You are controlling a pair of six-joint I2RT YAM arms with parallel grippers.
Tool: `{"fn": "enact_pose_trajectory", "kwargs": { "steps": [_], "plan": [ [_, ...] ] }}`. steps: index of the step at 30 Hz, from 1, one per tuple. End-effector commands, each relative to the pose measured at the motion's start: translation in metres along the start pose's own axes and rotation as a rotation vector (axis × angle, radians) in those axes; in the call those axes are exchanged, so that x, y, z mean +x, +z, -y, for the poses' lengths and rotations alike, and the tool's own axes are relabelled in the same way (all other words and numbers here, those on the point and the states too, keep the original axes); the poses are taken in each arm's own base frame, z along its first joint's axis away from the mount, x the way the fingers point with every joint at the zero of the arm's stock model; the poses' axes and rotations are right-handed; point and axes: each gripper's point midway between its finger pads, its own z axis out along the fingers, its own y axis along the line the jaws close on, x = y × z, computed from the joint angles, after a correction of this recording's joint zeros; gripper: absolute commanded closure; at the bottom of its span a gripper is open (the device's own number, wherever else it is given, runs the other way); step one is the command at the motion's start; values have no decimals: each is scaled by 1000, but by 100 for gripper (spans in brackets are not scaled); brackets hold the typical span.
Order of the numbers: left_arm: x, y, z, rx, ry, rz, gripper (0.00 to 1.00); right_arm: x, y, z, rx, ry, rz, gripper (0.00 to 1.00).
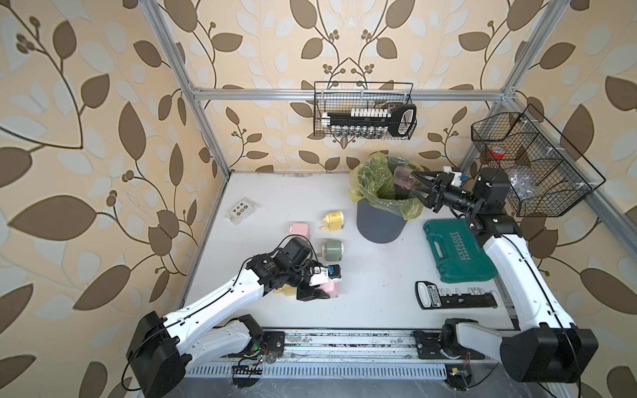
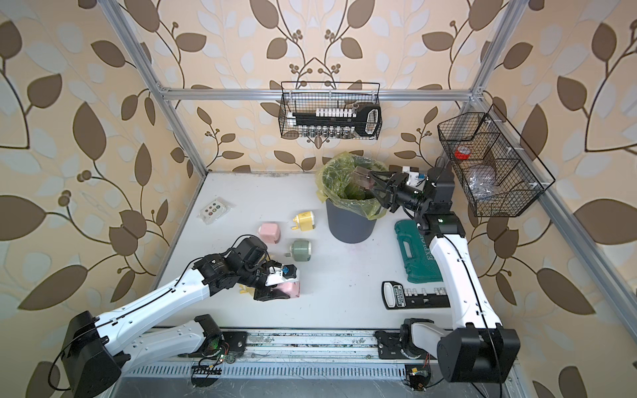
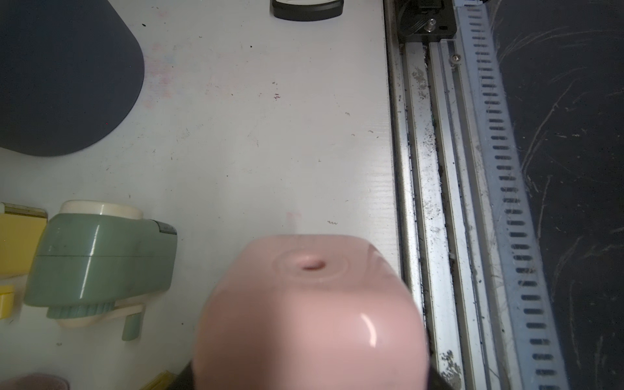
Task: Take out the pencil sharpener tray and clean the shavings
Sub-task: Pour the shavings into the trash bin, then place the container at the center of the board.
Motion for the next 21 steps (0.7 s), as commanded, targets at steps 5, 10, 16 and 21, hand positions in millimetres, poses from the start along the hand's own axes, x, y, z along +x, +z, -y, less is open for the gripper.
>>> {"fn": "enact_pose_trajectory", "kwargs": {
  "steps": [5,10,16,21],
  "plan": [
    [-4,0,4,14,9,17,100,45,-28,-5,102,-703,99,100],
    [-5,-2,-1,-24,26,15,100,87,-38,42,246,-1034,175,100],
    [-2,-1,0,-20,18,9,100,129,-41,98,306,-1162,184,100],
    [-1,0,0,-15,13,3,100,145,-35,121,349,-1267,238,100]
  ]
}}
